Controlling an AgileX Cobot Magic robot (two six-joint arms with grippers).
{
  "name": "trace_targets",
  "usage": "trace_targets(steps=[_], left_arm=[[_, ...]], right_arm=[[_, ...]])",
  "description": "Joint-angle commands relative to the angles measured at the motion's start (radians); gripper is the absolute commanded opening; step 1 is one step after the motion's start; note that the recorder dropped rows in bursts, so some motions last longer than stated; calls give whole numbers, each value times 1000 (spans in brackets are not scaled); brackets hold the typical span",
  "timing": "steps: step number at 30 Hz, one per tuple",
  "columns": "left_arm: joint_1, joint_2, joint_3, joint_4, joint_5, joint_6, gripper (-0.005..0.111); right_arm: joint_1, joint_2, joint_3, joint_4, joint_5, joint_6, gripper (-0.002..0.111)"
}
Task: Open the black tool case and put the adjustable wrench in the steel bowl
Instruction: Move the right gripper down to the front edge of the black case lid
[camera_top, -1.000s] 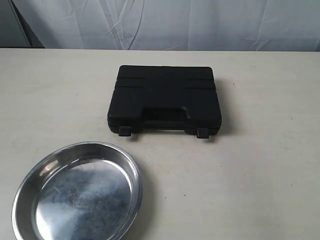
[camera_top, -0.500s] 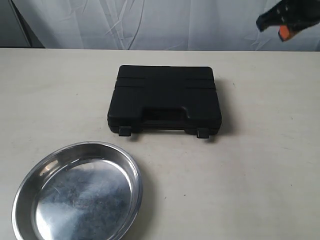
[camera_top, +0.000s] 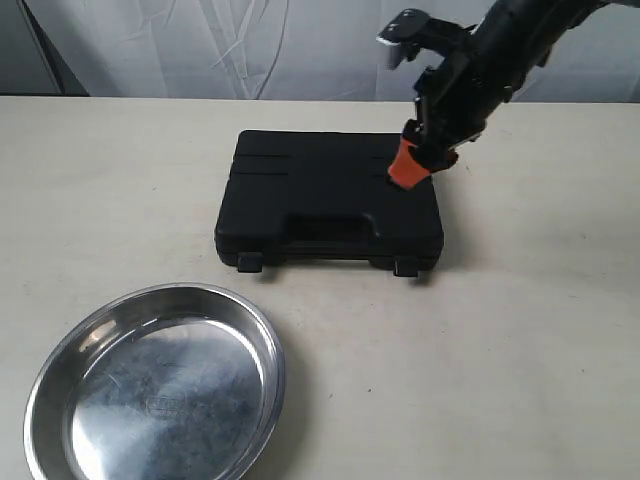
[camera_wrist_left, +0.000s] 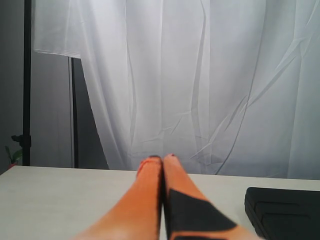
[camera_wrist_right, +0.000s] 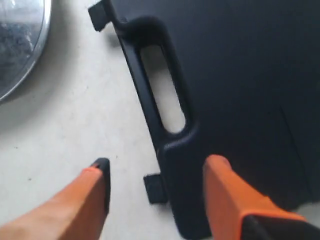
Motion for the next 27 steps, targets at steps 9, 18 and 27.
trace_targets(steps=[9,18,27], left_arm=[[-3,5,-4,4,-5,-1,0],[-3,5,-4,4,-5,-1,0],[-3,5,-4,4,-5,-1,0]], right_arm=[[324,99,-8,-272,-221,-44,54],[331,175,-8,-359,-228,11,54],[331,232,-8,-360,-311,11,54]])
